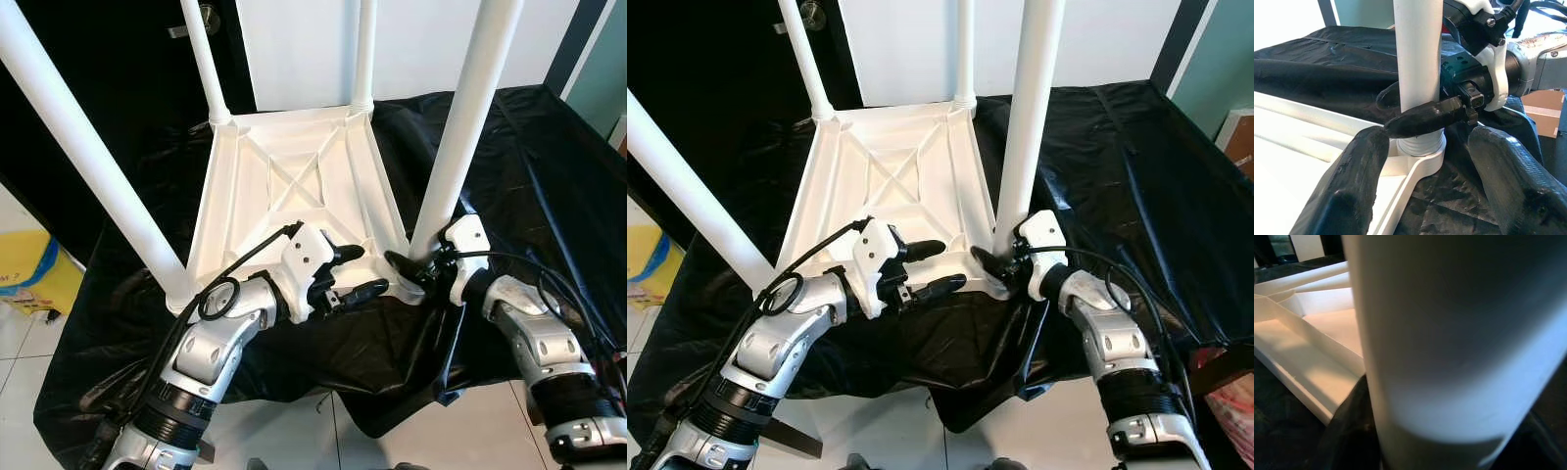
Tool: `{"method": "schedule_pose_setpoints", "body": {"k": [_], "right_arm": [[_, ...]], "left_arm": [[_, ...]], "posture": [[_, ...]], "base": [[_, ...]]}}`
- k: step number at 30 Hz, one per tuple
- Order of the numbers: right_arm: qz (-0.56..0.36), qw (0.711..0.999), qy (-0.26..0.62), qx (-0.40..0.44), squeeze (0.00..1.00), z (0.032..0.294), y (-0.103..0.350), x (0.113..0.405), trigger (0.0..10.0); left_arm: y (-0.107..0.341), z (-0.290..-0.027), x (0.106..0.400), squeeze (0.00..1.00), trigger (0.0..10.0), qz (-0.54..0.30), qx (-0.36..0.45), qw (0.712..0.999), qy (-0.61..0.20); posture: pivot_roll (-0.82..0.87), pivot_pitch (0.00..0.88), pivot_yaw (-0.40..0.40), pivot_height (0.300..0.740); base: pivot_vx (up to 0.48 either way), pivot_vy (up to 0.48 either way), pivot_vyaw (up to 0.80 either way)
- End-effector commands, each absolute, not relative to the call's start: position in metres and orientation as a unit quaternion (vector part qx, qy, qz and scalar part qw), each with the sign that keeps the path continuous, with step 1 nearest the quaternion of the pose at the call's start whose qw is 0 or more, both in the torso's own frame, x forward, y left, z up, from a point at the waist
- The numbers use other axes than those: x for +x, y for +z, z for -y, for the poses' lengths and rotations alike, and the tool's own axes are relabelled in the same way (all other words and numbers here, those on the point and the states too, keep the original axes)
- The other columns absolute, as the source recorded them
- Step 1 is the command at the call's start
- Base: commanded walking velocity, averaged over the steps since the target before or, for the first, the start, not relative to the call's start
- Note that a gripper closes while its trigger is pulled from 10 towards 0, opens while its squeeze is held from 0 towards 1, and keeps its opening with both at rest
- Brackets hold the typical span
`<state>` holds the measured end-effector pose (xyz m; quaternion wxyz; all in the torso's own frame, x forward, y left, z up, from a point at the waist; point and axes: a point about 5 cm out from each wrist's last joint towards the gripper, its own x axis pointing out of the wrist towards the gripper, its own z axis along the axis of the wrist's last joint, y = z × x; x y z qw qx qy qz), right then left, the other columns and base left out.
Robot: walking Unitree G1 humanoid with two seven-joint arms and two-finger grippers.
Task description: Building children table
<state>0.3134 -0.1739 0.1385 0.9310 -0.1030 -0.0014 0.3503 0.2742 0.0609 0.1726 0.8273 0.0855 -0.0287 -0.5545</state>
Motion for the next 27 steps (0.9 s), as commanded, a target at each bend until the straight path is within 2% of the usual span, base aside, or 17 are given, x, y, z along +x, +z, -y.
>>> {"method": "schedule_pose_setpoints", "body": {"k": [1, 10, 11, 12, 13, 27], "right_arm": [[-0.019, 0.923, 0.368, -0.112, 0.00, 0.174, 0.129, 0.311, 0.0], [-0.027, 0.923, 0.369, -0.105, 0.00, 0.178, 0.121, 0.306, 0.0], [-0.027, 0.925, 0.365, -0.101, 0.00, 0.178, 0.119, 0.305, 0.9], [-0.027, 0.925, 0.365, -0.101, 0.00, 0.178, 0.119, 0.305, 0.9], [-0.027, 0.931, 0.353, -0.094, 0.00, 0.177, 0.118, 0.304, 10.0], [-0.007, 0.969, 0.245, -0.037, 0.00, 0.156, 0.114, 0.295, 10.0]], "left_arm": [[0.175, -0.062, 0.275, 0.00, 10.0, 0.030, 0.088, 0.827, -0.555], [0.175, -0.061, 0.275, 0.00, 10.0, 0.030, 0.087, 0.826, -0.556], [0.175, -0.061, 0.275, 0.00, 10.0, 0.030, 0.087, 0.826, -0.557], [0.175, -0.061, 0.275, 0.00, 10.0, 0.030, 0.087, 0.826, -0.557], [0.175, -0.061, 0.275, 0.00, 10.0, 0.030, 0.087, 0.825, -0.557], [0.173, -0.059, 0.272, 0.00, 10.0, 0.027, 0.080, 0.825, -0.559]], "posture": [[-0.12, 0.033, 0.060, 0.740], [-0.13, 0.036, 0.065, 0.740], [-0.13, 0.037, 0.065, 0.740], [-0.13, 0.037, 0.065, 0.740], [-0.13, 0.038, 0.065, 0.740], [-0.13, 0.052, 0.061, 0.740]], "base": [[0.000, 0.000, 0.00], [0.000, 0.000, 0.00], [0.000, 0.000, 0.00], [0.000, 0.000, 0.00], [0.000, 0.000, 0.00], [0.000, 0.000, 0.00]]}}
